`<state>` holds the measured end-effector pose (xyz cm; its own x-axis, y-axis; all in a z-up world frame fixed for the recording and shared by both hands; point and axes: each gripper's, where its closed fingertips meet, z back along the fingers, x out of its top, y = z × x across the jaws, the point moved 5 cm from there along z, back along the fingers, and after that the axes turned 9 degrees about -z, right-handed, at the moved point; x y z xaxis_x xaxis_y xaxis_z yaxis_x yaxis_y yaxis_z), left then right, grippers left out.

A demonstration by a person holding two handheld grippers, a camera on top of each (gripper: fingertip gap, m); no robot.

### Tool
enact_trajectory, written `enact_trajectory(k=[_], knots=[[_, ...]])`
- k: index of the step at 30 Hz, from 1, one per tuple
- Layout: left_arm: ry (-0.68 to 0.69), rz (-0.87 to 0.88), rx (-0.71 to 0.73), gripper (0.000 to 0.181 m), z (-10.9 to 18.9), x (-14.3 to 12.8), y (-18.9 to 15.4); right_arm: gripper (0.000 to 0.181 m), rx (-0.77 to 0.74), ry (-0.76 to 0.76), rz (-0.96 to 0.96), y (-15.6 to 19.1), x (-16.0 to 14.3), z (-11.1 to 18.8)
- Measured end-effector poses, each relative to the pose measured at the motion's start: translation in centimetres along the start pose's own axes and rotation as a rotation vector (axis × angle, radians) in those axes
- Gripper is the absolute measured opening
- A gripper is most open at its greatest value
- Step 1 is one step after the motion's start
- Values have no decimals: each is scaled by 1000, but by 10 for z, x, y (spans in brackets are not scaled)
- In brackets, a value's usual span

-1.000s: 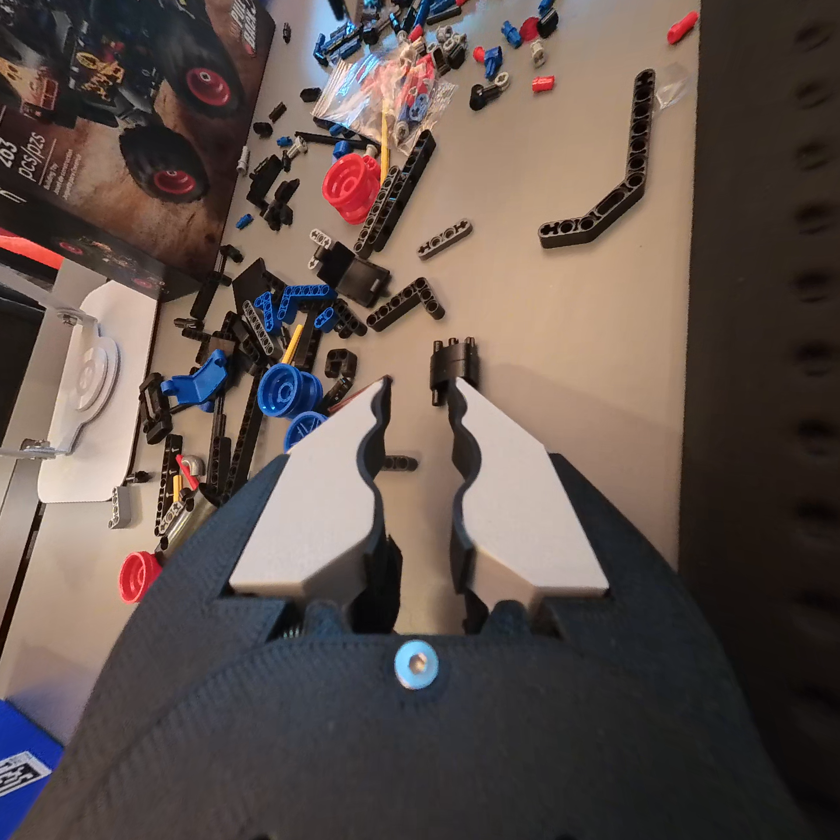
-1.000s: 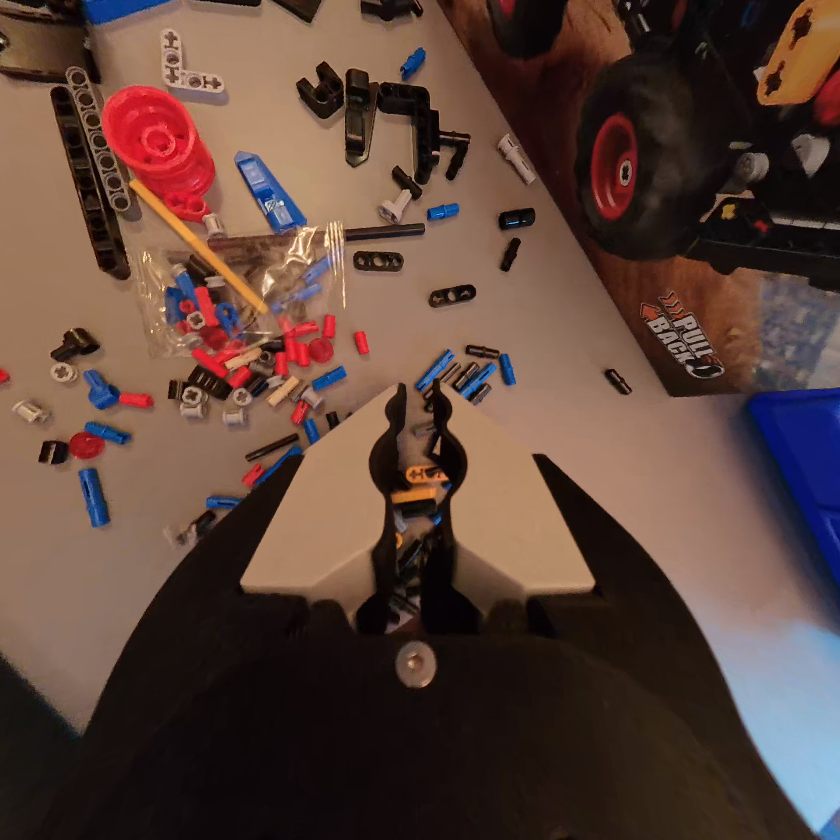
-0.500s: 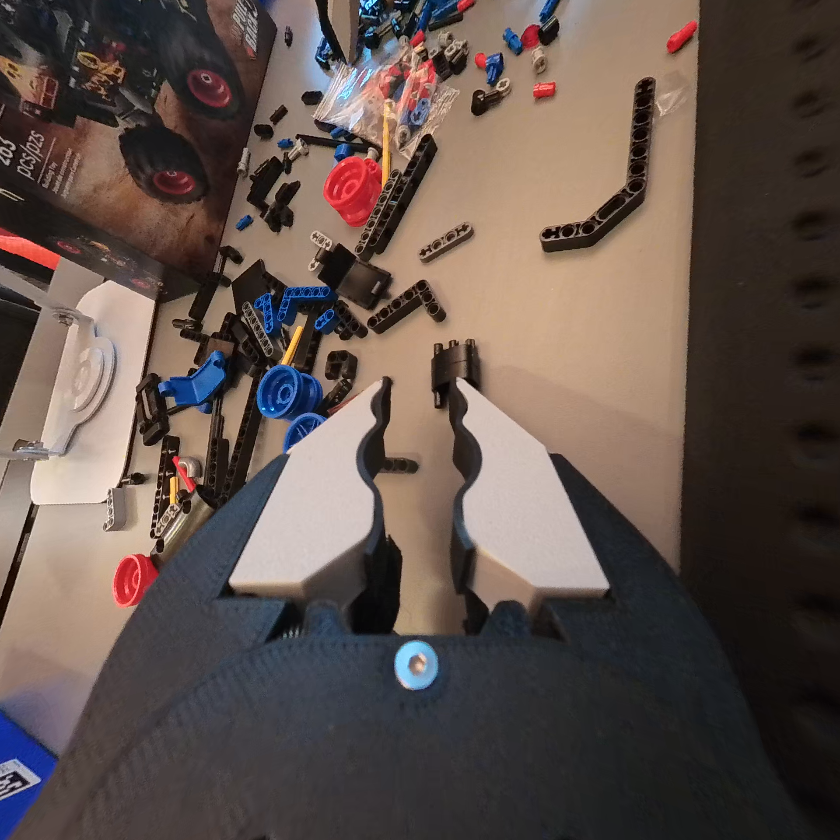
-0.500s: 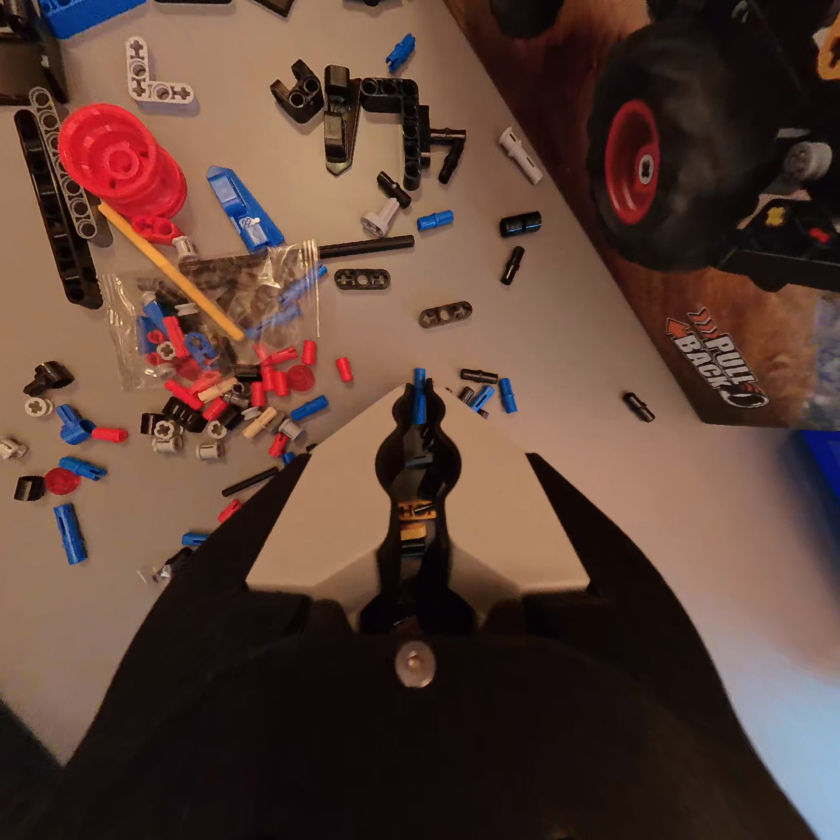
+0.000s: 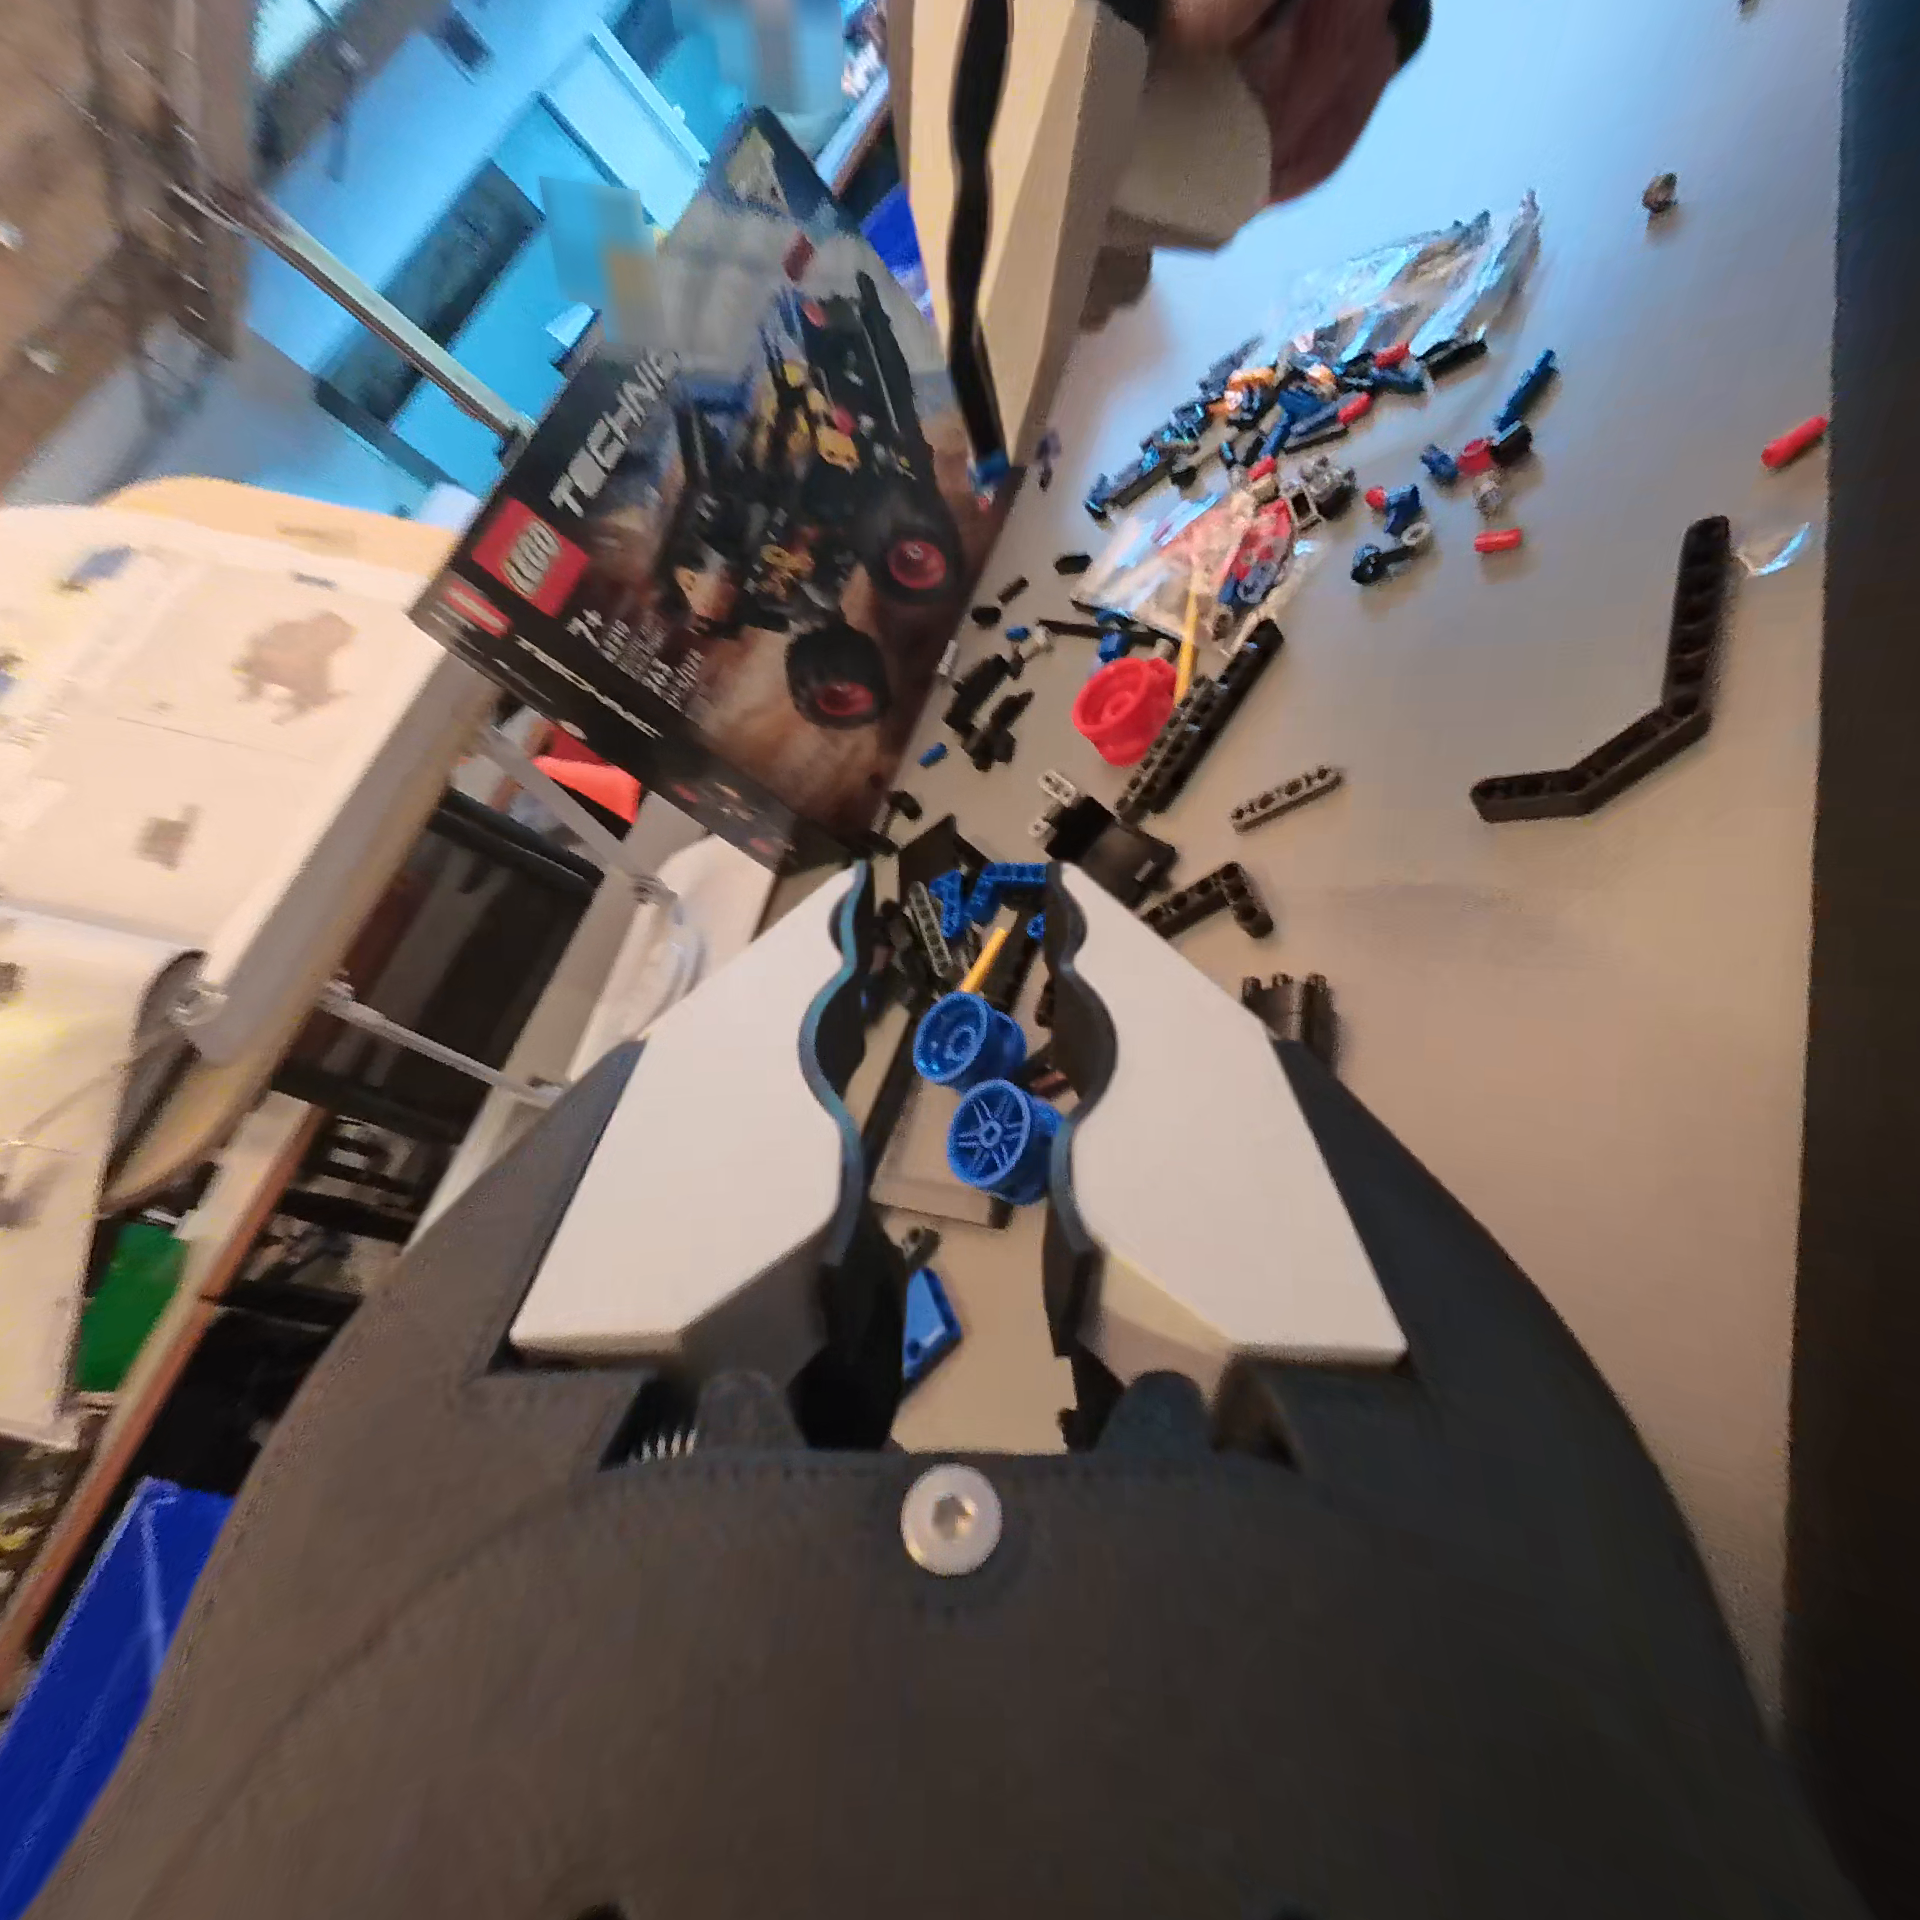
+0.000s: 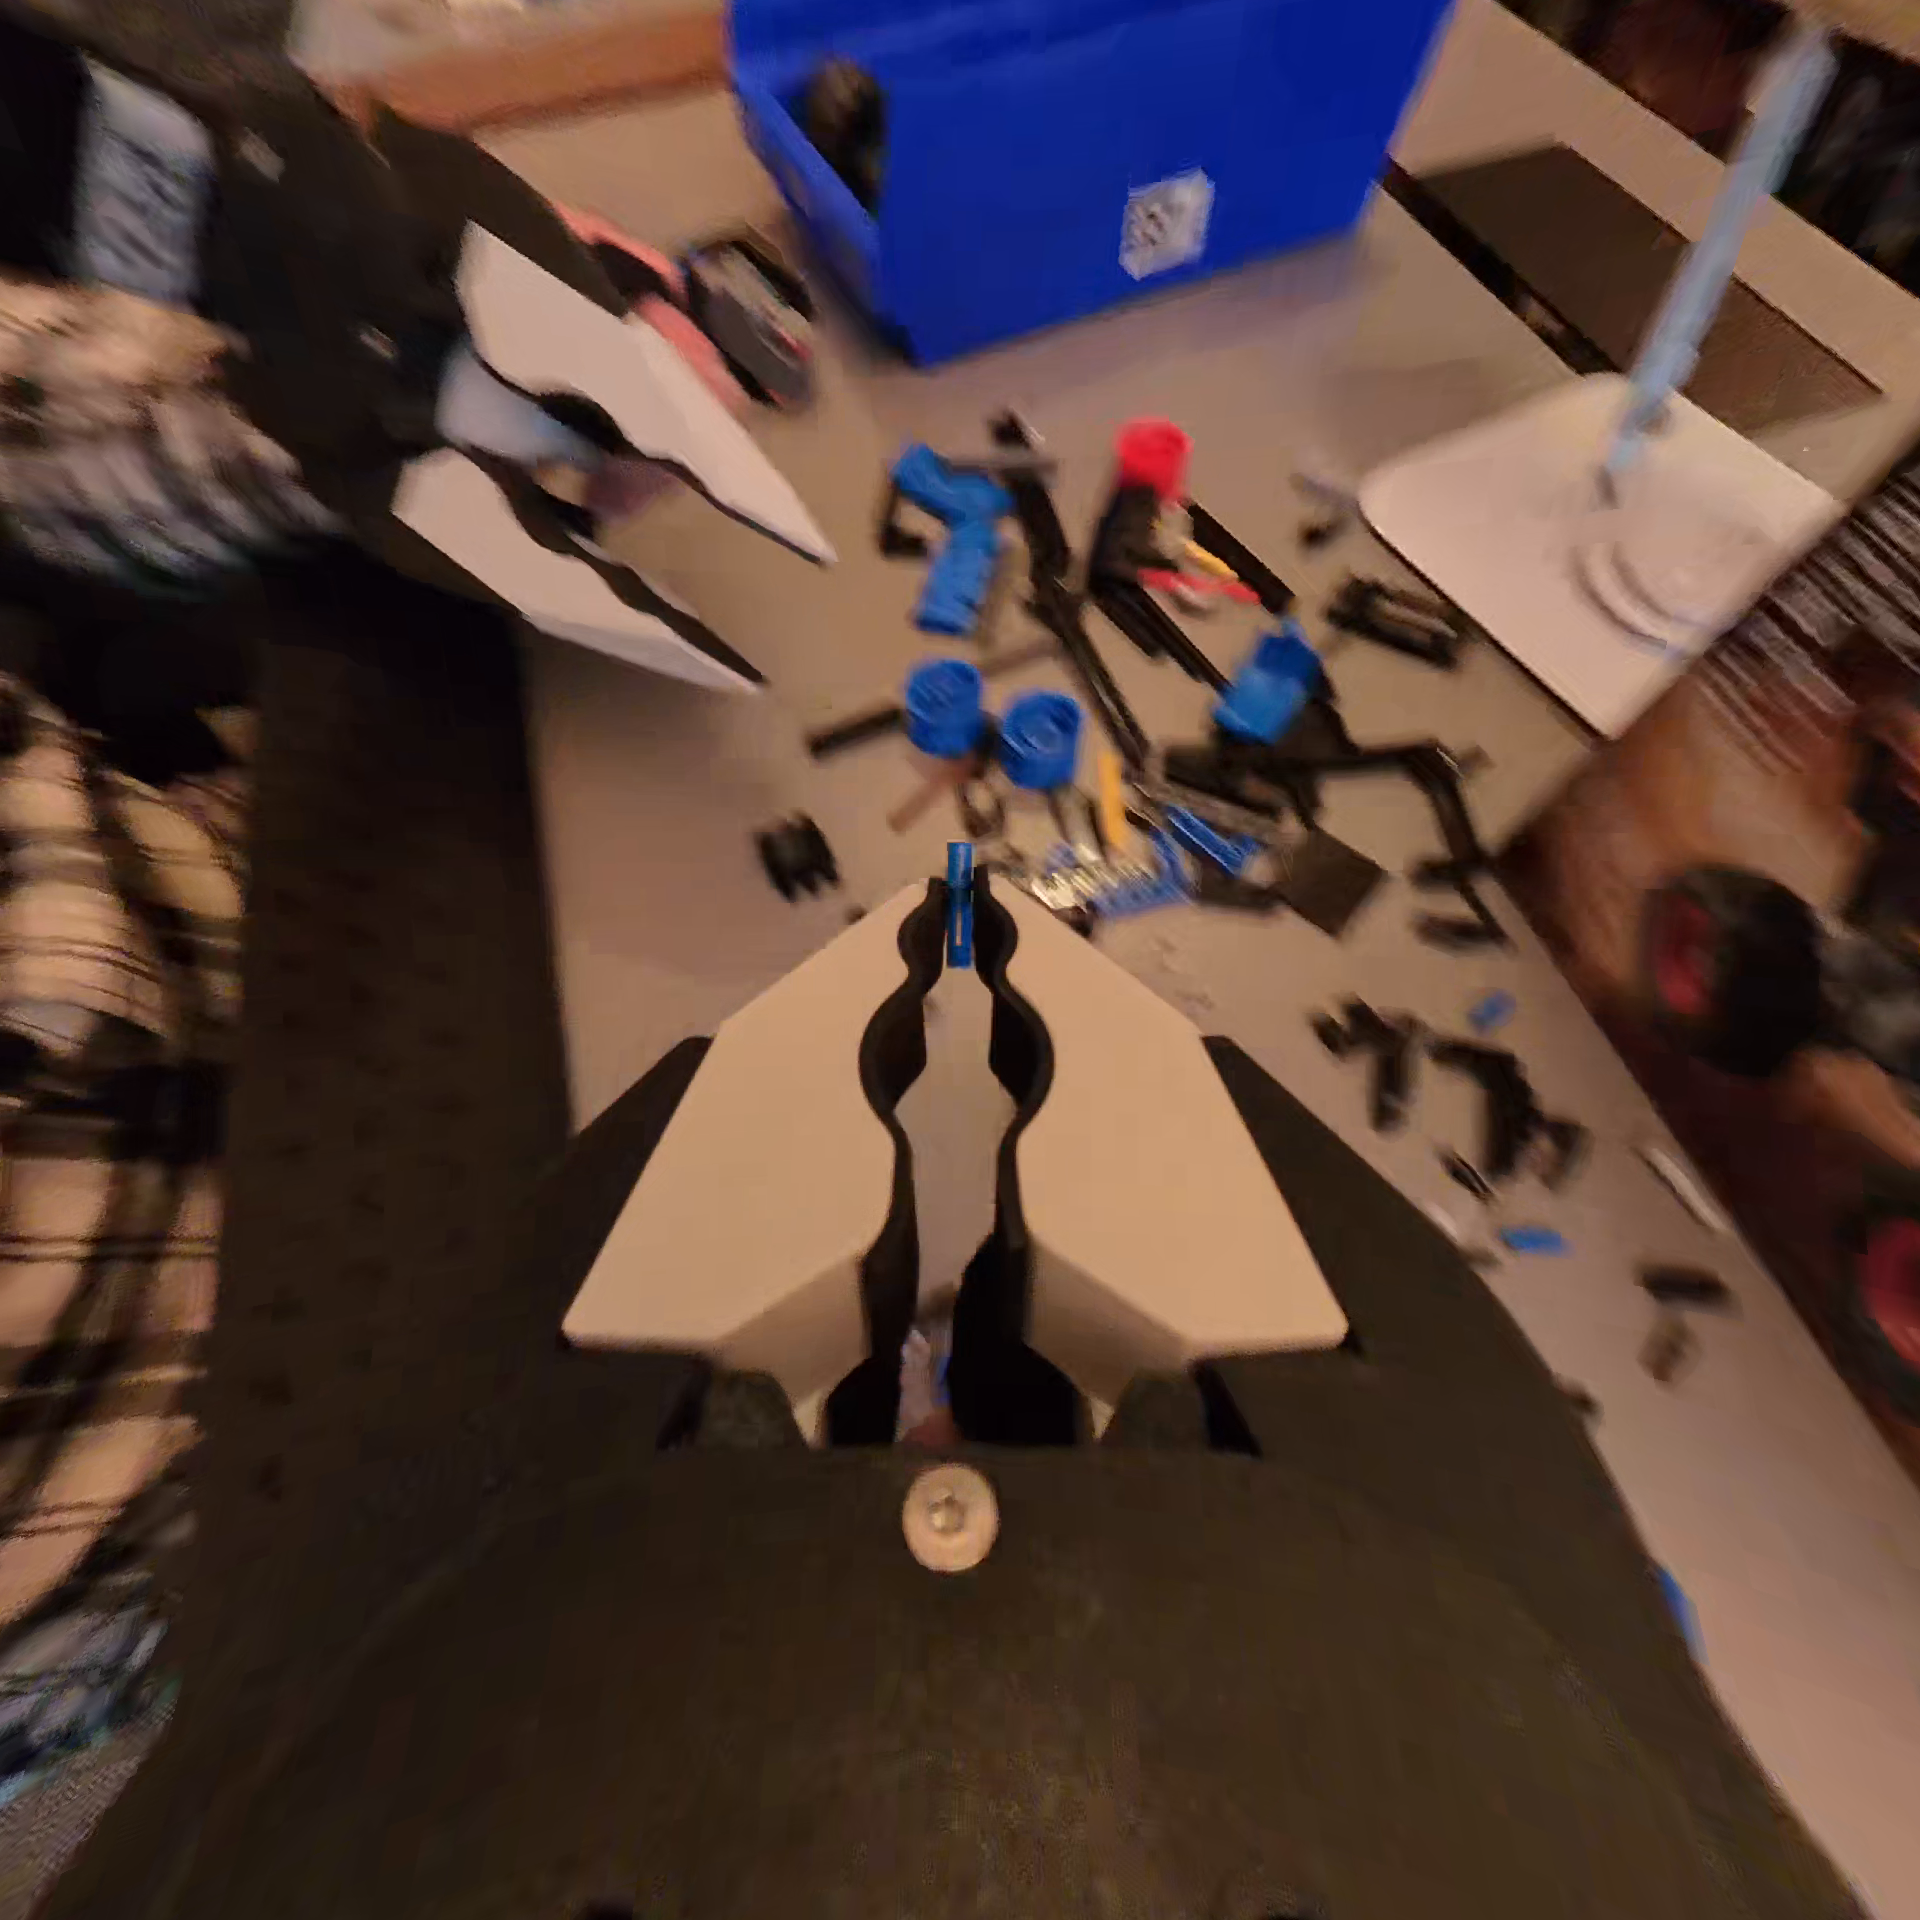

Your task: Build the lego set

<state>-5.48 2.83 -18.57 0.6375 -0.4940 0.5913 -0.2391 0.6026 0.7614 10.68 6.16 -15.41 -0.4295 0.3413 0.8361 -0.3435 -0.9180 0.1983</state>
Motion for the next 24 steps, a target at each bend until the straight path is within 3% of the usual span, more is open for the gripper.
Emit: enact_trajectory(k=[5,11,14,18,24], knots=[[-48,-86,71,30,6,14,1,3,214,-64,-61,35,14,-37],[-78,-181,85,24,9,23,-5,3,324,-44,-102,49,13,-60],[-72,-250,81,9,9,25,-10,3,355,-30,-116,52,14,-64],[-33,-291,115,5,10,23,-7,3,353,-29,-131,51,18,-65],[-8,-200,151,2,10,21,3,3,337,-126,-180,47,26,-67]])
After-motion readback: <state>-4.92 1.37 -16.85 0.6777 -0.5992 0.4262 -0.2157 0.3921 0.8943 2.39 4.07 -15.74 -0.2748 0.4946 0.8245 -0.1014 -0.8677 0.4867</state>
